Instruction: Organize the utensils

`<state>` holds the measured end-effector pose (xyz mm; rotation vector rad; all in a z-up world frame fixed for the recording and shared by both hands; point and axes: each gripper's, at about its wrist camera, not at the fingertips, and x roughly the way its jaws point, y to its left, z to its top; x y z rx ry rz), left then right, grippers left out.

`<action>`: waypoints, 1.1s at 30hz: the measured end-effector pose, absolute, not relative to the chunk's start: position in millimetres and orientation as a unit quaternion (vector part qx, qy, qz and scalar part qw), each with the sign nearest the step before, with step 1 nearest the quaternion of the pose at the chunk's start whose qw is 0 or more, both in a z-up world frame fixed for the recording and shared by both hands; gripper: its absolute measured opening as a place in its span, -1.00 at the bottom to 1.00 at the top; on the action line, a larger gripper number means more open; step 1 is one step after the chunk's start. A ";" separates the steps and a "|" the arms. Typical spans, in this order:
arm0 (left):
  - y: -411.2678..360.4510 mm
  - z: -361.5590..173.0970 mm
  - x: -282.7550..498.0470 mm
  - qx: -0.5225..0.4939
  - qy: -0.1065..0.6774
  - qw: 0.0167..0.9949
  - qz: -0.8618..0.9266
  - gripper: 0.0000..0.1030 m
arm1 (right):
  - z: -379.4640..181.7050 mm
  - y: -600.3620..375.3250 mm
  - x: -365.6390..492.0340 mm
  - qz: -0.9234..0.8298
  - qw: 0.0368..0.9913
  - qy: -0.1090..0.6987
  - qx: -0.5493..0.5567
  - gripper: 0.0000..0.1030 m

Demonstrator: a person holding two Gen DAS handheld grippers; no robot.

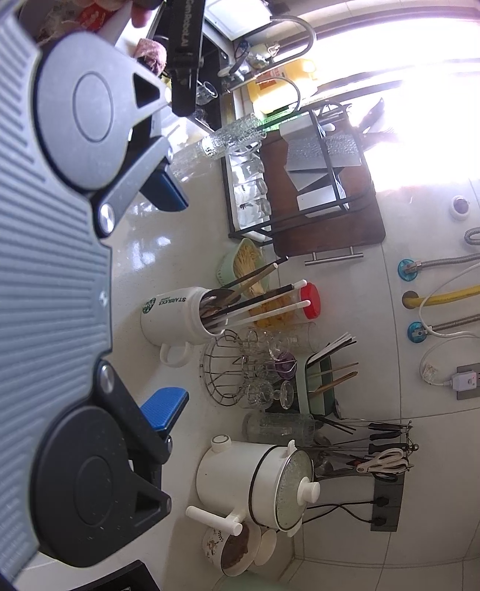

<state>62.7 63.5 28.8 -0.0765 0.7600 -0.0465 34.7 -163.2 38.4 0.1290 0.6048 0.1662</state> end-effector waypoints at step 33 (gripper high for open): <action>65.0 33.7 41.1 -0.023 0.373 0.927 -0.035 0.93 | 37.6 -157.1 17.6 0.077 0.952 0.288 0.068 1.00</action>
